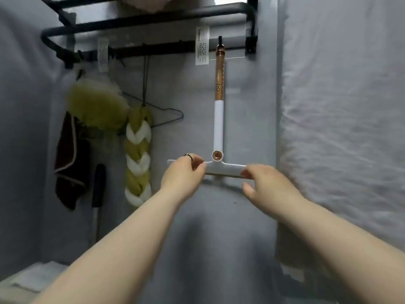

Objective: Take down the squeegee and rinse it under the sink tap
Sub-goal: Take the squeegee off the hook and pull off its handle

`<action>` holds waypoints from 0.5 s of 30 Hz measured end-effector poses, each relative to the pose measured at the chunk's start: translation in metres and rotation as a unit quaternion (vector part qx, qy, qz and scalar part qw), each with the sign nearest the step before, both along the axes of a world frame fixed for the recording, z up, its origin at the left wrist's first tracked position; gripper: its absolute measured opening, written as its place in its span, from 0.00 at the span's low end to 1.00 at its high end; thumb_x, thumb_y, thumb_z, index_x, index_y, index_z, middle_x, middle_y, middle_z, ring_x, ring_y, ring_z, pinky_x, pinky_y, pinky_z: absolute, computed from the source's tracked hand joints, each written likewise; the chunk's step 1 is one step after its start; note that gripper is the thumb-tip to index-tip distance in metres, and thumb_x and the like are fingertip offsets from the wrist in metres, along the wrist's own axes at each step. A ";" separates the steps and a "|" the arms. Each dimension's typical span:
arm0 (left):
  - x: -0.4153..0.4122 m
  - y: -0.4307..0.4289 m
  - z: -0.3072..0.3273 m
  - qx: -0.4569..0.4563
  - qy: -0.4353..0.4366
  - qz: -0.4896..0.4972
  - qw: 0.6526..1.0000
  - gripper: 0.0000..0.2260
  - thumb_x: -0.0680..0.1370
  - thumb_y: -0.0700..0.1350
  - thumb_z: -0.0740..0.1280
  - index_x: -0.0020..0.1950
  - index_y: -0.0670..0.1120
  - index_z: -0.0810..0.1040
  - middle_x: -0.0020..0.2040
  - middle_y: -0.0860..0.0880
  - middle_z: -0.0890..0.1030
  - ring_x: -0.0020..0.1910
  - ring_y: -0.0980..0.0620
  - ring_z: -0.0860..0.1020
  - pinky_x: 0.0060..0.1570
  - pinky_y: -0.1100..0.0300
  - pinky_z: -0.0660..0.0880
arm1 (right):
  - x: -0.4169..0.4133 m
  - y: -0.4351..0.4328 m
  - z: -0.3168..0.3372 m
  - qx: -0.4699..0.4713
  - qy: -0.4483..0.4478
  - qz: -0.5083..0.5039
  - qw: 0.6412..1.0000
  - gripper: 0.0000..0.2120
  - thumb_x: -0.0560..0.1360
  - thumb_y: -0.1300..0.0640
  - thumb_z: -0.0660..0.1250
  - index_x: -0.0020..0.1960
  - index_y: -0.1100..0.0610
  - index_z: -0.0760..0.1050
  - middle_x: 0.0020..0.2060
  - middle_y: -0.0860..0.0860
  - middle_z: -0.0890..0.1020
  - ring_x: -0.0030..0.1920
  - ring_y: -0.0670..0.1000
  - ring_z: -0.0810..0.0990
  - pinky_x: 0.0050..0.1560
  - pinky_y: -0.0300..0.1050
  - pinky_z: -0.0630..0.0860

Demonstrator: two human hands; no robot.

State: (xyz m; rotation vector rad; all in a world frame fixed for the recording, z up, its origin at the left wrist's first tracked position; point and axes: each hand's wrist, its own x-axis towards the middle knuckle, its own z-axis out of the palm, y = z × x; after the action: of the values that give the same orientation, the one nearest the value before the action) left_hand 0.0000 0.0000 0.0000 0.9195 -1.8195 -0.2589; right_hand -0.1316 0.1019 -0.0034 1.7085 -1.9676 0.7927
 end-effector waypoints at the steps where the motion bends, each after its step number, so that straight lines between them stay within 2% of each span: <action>1: -0.007 -0.010 0.007 -0.001 0.005 -0.016 1.000 0.12 0.76 0.49 0.62 0.57 0.48 0.77 0.58 0.49 0.81 0.57 0.47 0.77 0.57 0.57 0.71 | -0.004 -0.009 0.008 -0.021 -0.005 -0.014 1.000 0.15 0.75 0.58 0.59 0.61 0.59 0.71 0.61 0.56 0.76 0.62 0.55 0.71 0.59 0.45 0.67; 7: -0.049 -0.040 0.035 0.001 0.000 -0.015 1.000 0.23 0.76 0.53 0.61 0.68 0.46 0.68 0.65 0.45 0.75 0.65 0.44 0.71 0.64 0.52 0.67 | -0.021 -0.039 0.035 -0.077 -0.033 -0.058 0.995 0.18 0.75 0.61 0.57 0.64 0.60 0.69 0.65 0.57 0.74 0.66 0.56 0.68 0.64 0.44 0.63; 11: -0.061 -0.050 0.041 -0.022 -0.013 0.039 0.999 0.20 0.76 0.57 0.59 0.63 0.47 0.72 0.59 0.45 0.80 0.62 0.43 0.73 0.60 0.52 0.66 | -0.025 -0.049 0.033 -0.057 -0.037 -0.076 0.995 0.19 0.76 0.60 0.56 0.66 0.61 0.68 0.66 0.58 0.73 0.66 0.57 0.69 0.64 0.44 0.64; 15: -0.066 -0.054 0.044 -0.018 -0.020 0.034 0.999 0.18 0.78 0.55 0.57 0.55 0.43 0.75 0.54 0.44 0.83 0.58 0.42 0.76 0.58 0.53 0.65 | -0.027 -0.056 0.032 -0.044 -0.050 -0.078 0.995 0.19 0.76 0.60 0.55 0.67 0.59 0.67 0.66 0.58 0.73 0.66 0.57 0.70 0.61 0.43 0.66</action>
State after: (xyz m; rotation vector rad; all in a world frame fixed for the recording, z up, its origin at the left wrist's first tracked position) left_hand -0.0664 -0.0539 0.0441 0.9657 -1.8191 -0.1664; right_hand -0.1582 0.0459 0.0284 1.4706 -2.0702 0.9108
